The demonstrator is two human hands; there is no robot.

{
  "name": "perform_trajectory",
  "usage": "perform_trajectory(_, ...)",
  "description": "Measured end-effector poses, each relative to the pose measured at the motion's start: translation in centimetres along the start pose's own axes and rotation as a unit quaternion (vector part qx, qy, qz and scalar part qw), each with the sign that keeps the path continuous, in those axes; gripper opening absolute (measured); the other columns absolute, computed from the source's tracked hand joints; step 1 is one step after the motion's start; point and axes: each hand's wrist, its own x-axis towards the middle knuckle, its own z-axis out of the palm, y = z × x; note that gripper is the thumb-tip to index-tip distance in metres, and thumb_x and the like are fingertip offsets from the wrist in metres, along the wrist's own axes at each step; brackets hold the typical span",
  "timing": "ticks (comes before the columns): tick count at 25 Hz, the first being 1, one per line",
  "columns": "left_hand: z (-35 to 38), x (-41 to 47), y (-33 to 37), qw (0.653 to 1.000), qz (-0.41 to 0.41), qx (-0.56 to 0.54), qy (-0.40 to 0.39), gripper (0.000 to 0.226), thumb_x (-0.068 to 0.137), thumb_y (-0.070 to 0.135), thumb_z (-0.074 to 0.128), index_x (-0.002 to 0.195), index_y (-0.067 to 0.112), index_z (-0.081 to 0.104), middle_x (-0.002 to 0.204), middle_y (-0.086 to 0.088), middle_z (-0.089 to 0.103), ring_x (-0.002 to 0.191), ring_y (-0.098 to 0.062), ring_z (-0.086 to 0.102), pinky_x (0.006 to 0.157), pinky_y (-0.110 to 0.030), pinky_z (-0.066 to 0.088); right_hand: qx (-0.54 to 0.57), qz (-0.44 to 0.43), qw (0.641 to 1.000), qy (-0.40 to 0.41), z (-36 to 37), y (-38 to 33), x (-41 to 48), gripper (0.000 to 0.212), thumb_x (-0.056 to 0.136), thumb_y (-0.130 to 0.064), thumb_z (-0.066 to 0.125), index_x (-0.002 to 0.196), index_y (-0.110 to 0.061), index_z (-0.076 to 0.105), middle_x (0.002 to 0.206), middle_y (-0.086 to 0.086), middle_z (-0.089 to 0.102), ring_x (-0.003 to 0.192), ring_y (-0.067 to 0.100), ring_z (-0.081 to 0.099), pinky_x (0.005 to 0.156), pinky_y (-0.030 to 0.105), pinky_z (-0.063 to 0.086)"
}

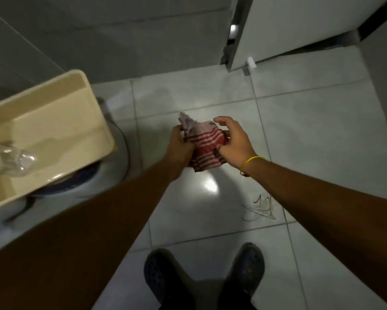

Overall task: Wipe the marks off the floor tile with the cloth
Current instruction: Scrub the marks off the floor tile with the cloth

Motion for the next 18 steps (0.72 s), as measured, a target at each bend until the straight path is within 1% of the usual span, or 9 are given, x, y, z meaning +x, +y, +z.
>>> perform_trajectory(2, 5.2, 0.8, -5.4, 0.999, -0.006, 0.015, -0.038, 0.057, 0.091, 0.007, 0.066, 0.144, 0.019, 0.047, 0.133, -0.013, 0.070, 0.110, -0.030, 0.075, 0.080, -0.053, 0.068, -0.050, -0.030, 0.998, 0.002, -2.0, 7.5, -1.8, 0.073, 0.069, 0.010, 0.057, 0.139, -0.010, 0.066, 0.149, 0.013, 0.052, 0.133, 0.024, 0.058, 0.116, 0.028, 0.049)
perform_trajectory(4, 9.9, 1.2, -11.8, 0.999, -0.013, 0.014, -0.040, 0.053, 0.087, 0.017, 0.070, 0.137, 0.022, 0.053, 0.129, -0.008, 0.071, 0.107, -0.023, 0.073, 0.087, -0.041, 0.062, -0.105, -0.027, 0.994, -0.015, -2.5, 15.6, -4.2, 0.076, 0.070, -0.006, 0.060, 0.146, -0.013, 0.062, 0.161, 0.008, 0.043, 0.136, 0.015, 0.053, 0.113, 0.015, 0.045)
perform_trajectory(6, 13.8, 1.7, -18.4, 0.997, -0.068, -0.029, -0.017, 0.034, 0.098, 0.024, 0.066, 0.133, 0.021, 0.064, 0.120, -0.003, 0.075, 0.100, -0.020, 0.076, 0.076, -0.026, 0.058, -0.111, -0.005, 0.994, -0.021, -1.4, 23.9, -6.6, 0.064, 0.090, -0.027, 0.062, 0.153, -0.029, 0.055, 0.162, 0.000, 0.047, 0.138, 0.017, 0.057, 0.111, 0.031, 0.054)
perform_trajectory(8, 15.9, 2.5, -24.7, 0.994, -0.105, -0.005, -0.030, 0.038, 0.101, 0.028, 0.067, 0.138, 0.021, 0.066, 0.120, -0.005, 0.078, 0.108, -0.025, 0.077, 0.078, -0.028, 0.062, -0.125, 0.022, 0.992, 0.006, 1.2, 29.6, -8.5, 0.049, 0.105, -0.045, 0.061, 0.154, -0.043, 0.053, 0.150, -0.003, 0.065, 0.134, 0.025, 0.068, 0.100, 0.048, 0.064)
perform_trajectory(9, 16.2, 2.6, -27.6, 0.993, -0.065, 0.081, -0.057, 0.046, 0.100, 0.022, 0.067, 0.145, 0.023, 0.060, 0.125, -0.007, 0.077, 0.113, -0.027, 0.075, 0.088, -0.034, 0.062, -0.145, 0.037, 0.989, 0.006, 2.6, 32.6, -9.8, 0.048, 0.108, -0.042, 0.059, 0.156, -0.041, 0.053, 0.150, -0.008, 0.067, 0.136, 0.021, 0.068, 0.100, 0.049, 0.064)
perform_trajectory(11, 16.1, 2.5, -32.9, 0.967, 0.027, 0.244, -0.073, 0.050, 0.098, 0.021, 0.058, 0.148, 0.029, 0.056, 0.132, -0.007, 0.074, 0.118, -0.028, 0.072, 0.101, -0.039, 0.057, -0.292, -0.033, 0.956, 0.015, 4.2, 37.5, -11.9, 0.055, 0.105, -0.034, 0.051, 0.160, -0.028, 0.050, 0.165, -0.014, 0.052, 0.150, 0.012, 0.054, 0.109, 0.051, 0.058)
perform_trajectory(13, 14.8, 2.8, -36.7, 0.940, 0.120, 0.318, -0.022, 0.050, 0.096, 0.031, 0.053, 0.145, 0.025, 0.060, 0.137, -0.009, 0.072, 0.126, -0.026, 0.064, 0.109, -0.036, 0.049, -0.406, -0.054, 0.912, 0.029, 6.4, 40.6, -12.5, 0.068, 0.101, -0.043, 0.051, 0.164, -0.016, 0.045, 0.174, 0.006, 0.038, 0.158, 0.029, 0.042, 0.115, 0.056, 0.048)
perform_trajectory(16, 11.9, 4.6, -40.7, 0.854, 0.276, 0.442, 0.003, 0.065, 0.102, 0.038, 0.048, 0.159, 0.007, 0.044, 0.164, -0.016, 0.047, 0.155, -0.028, 0.037, 0.128, -0.048, 0.028, -0.438, -0.068, 0.896, 0.007, 8.7, 41.4, -10.2, 0.077, 0.106, -0.057, 0.041, 0.169, -0.013, 0.034, 0.179, 0.012, 0.028, 0.165, 0.036, 0.026, 0.129, 0.060, 0.020)
perform_trajectory(18, 10.3, 5.5, -42.0, 0.808, 0.283, 0.516, -0.025, 0.076, 0.105, 0.051, 0.042, 0.165, 0.007, 0.029, 0.175, -0.012, 0.027, 0.165, -0.027, 0.017, 0.133, -0.054, 0.014, -0.434, -0.102, 0.895, -0.002, 9.1, 42.3, -8.5, 0.083, 0.107, -0.065, 0.034, 0.171, -0.011, 0.031, 0.180, 0.012, 0.025, 0.166, 0.036, 0.025, 0.134, 0.063, 0.012)
